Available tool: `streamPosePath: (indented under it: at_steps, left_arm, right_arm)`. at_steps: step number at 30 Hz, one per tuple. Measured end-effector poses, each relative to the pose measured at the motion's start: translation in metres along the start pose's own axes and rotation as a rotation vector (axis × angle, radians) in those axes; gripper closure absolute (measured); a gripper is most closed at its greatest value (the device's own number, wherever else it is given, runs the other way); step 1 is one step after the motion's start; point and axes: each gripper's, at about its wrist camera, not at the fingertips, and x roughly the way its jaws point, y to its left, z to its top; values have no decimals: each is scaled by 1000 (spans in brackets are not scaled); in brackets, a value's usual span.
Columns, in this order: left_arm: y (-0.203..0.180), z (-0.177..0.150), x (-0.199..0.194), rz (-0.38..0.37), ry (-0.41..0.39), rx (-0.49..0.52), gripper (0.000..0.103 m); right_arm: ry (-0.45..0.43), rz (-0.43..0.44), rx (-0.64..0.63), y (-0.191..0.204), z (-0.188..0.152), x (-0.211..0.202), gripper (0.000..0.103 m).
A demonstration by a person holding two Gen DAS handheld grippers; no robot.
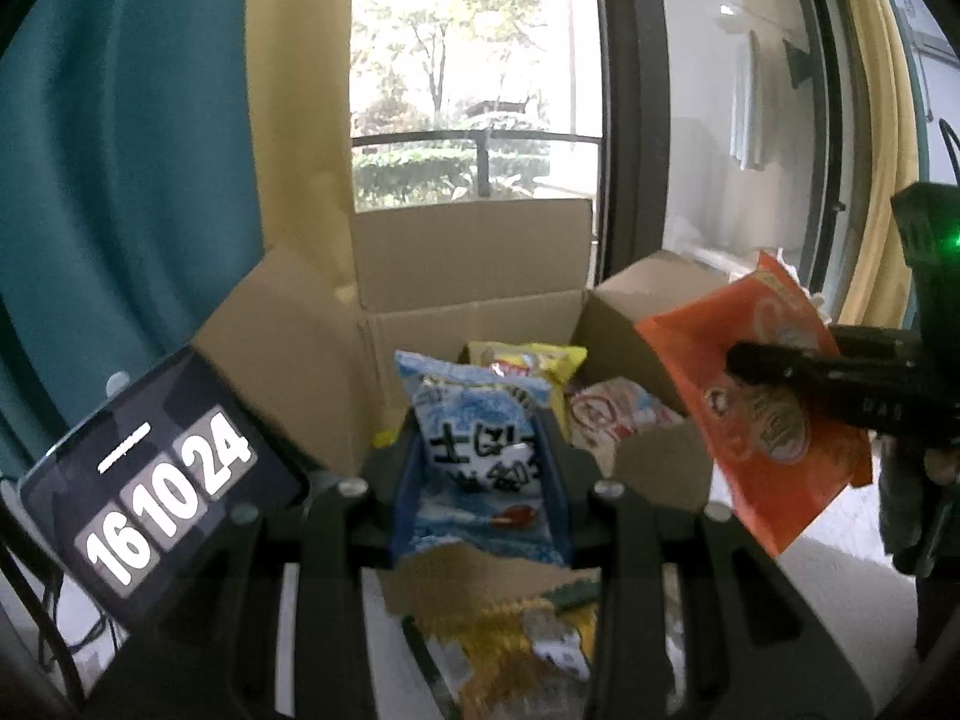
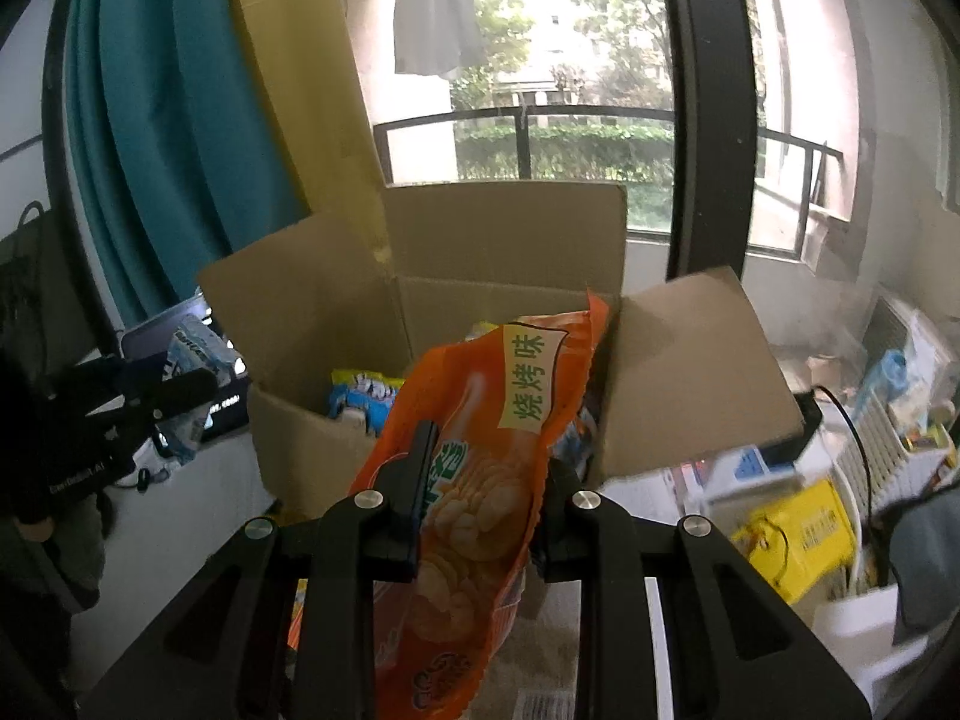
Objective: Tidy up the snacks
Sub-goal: 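Carry the orange bag and blue-and-white bag into the box and release both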
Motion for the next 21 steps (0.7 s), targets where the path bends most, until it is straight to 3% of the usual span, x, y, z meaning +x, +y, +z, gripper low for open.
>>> streamPosePath:
  at_steps: [21]
  left_arm:
    - [28, 29, 86, -8, 38, -68, 65]
  right_arm:
    - [-38, 34, 19, 1, 58, 96, 76]
